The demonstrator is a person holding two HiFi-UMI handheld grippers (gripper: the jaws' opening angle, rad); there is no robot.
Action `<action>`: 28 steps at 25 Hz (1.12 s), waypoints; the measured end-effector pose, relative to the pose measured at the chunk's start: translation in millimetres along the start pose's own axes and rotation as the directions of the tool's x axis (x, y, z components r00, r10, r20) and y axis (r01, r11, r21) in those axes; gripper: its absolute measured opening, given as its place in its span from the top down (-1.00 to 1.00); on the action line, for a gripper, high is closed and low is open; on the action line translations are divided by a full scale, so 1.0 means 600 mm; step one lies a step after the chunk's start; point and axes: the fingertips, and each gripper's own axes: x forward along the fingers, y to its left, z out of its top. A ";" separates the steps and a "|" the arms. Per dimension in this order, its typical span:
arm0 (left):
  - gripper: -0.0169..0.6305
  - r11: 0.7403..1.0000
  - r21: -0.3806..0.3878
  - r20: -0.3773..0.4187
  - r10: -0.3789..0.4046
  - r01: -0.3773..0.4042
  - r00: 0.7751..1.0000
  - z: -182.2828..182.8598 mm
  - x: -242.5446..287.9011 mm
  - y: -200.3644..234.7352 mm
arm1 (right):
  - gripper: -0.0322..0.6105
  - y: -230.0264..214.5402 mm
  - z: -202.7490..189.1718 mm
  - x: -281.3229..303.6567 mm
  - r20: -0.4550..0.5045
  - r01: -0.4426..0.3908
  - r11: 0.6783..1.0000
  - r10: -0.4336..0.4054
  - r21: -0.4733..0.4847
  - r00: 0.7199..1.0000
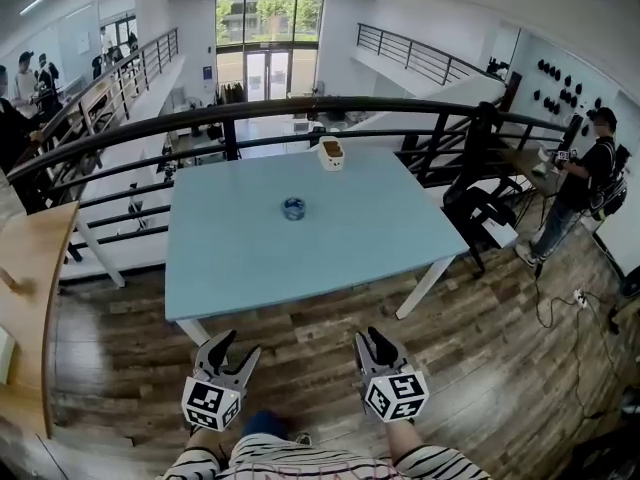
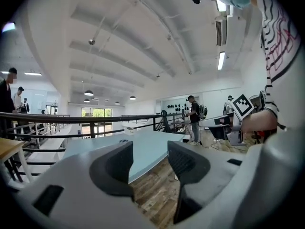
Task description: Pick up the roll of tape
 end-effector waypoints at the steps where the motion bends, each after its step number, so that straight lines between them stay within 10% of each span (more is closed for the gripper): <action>1: 0.31 1.000 0.004 -0.002 0.000 0.000 1.000 0.000 0.002 -0.005 | 0.41 -0.004 -0.001 0.000 -0.003 -0.007 1.000 0.007 0.001 1.000; 13: 0.29 1.000 0.022 -0.025 0.006 -0.005 1.000 -0.013 0.065 0.034 | 0.27 -0.035 -0.003 0.079 -0.033 -0.031 1.000 0.030 -0.005 0.999; 28: 0.29 0.998 0.054 -0.008 -0.040 0.041 0.999 0.033 0.278 0.270 | 0.27 -0.059 0.080 0.373 -0.036 -0.008 0.998 0.006 -0.059 0.999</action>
